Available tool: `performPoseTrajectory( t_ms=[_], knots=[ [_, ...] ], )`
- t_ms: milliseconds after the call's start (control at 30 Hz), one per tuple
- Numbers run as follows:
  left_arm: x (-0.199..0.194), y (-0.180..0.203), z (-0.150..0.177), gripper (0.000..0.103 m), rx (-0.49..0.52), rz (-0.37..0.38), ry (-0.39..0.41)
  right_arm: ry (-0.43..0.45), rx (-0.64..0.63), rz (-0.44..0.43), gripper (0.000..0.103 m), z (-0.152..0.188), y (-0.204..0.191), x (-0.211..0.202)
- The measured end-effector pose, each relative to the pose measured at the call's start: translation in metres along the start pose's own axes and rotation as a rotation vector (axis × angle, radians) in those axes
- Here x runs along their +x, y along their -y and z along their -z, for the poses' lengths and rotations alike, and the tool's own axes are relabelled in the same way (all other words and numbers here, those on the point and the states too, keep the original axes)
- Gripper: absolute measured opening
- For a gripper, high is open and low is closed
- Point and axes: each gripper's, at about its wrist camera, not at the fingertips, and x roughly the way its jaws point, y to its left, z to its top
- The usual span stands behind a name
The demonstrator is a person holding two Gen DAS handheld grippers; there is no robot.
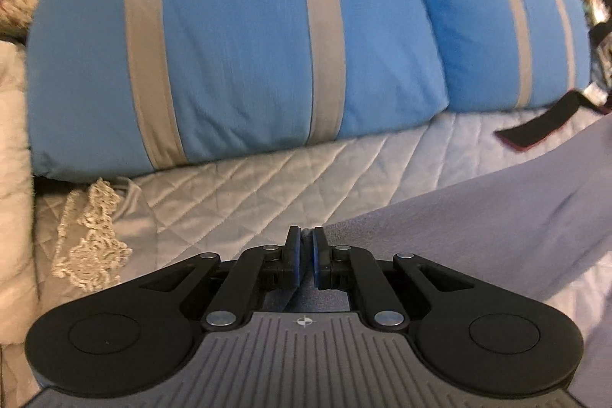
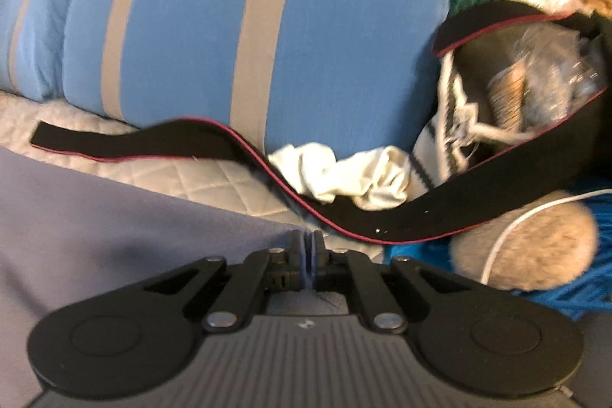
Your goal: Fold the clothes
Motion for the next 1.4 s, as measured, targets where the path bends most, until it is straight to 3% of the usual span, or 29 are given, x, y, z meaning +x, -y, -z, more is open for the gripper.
performPoseTrajectory(
  t_ms=[200, 400, 800, 933, 1000, 1033, 1100, 1167, 1233, 1400],
  knots=[
    [-0.058, 0.002, 0.016, 0.006, -0.066, 0.009, 0.113, 0.069, -0.017, 0.023, 0.003, 0.01, -0.007, -0.072],
    [-0.11, 0.007, 0.048, 0.006, -0.123, 0.018, 0.165, 0.119, -0.027, 0.008, 0.003, 0.036, -0.012, -0.147],
    [-0.162, 0.034, 0.122, 0.006, -0.167, 0.045, 0.108, 0.06, -0.044, -0.038, 0.003, 0.12, -0.027, -0.211],
    [-0.168, 0.039, 0.138, 0.013, -0.168, 0.049, 0.06, 0.01, -0.101, -0.048, 0.003, 0.142, -0.035, -0.214],
    [-0.173, 0.039, 0.139, 0.028, -0.177, 0.043, 0.025, -0.018, -0.143, -0.037, 0.012, 0.15, -0.041, -0.214],
    [-0.177, 0.039, 0.137, 0.038, -0.179, 0.035, 0.015, -0.022, -0.165, -0.02, 0.031, 0.154, -0.044, -0.215],
    [-0.187, 0.041, 0.129, 0.047, -0.172, 0.02, 0.009, -0.008, -0.228, 0.008, 0.043, 0.158, -0.047, -0.218],
    [-0.198, 0.046, 0.115, 0.059, -0.148, 0.015, 0.015, 0.007, -0.292, 0.037, 0.064, 0.162, -0.05, -0.222],
    [-0.207, 0.053, 0.1, 0.065, -0.128, 0.013, 0.021, 0.002, -0.391, 0.059, 0.07, 0.167, -0.054, -0.22],
    [-0.214, 0.098, 0.052, 0.071, -0.056, 0.037, 0.023, -0.036, -0.693, 0.14, 0.073, 0.185, -0.062, -0.203]
  ],
)
